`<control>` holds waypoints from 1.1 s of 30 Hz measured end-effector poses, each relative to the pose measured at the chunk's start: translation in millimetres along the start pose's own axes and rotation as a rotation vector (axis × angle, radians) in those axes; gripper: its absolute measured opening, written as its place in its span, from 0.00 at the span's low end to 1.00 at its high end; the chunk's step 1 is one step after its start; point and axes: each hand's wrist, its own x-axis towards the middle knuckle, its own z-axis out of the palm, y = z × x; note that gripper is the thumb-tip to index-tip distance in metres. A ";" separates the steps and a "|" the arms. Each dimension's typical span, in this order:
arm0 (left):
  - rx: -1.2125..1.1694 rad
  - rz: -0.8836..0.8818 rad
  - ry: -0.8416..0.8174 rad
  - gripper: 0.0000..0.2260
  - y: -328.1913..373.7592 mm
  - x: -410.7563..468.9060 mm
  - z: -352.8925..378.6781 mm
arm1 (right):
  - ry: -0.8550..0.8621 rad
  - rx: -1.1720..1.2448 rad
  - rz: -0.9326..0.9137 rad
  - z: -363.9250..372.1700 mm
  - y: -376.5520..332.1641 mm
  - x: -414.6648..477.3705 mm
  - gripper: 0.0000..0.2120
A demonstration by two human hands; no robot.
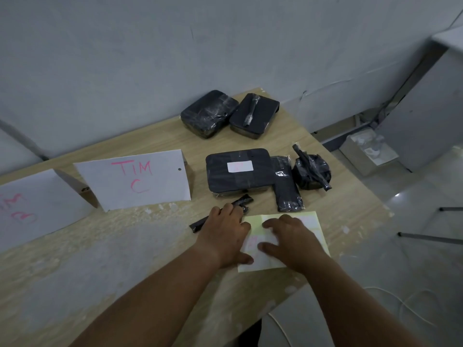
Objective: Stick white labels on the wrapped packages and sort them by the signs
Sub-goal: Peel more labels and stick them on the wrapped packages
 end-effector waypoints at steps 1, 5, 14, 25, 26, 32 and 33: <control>0.006 -0.005 -0.003 0.36 0.0 0.2 0.9 | -0.026 -0.041 -0.032 3.1 -2.1 -1.0 0.29; 0.019 -0.035 -0.020 0.40 -0.4 -1.8 5.1 | 0.006 -0.143 -0.092 9.5 -3.9 -1.9 0.29; -0.011 -0.069 -0.003 0.36 5.7 1.3 1.8 | 0.177 -0.081 0.221 4.3 10.0 -12.4 0.37; -0.087 -0.166 -0.016 0.26 30.3 36.7 -11.9 | 0.161 -0.022 0.207 1.7 13.7 -7.0 0.38; -0.090 -0.165 -0.027 0.26 30.9 38.3 -13.2 | 0.164 -0.034 0.206 2.1 13.8 -7.1 0.38; -0.119 -0.144 -0.082 0.25 30.9 31.9 -8.8 | 0.190 -0.021 0.203 6.3 12.6 -6.7 0.38; -0.154 -0.144 -0.090 0.26 29.7 30.5 -7.7 | 0.195 -0.018 0.197 6.8 12.3 -6.3 0.38</control>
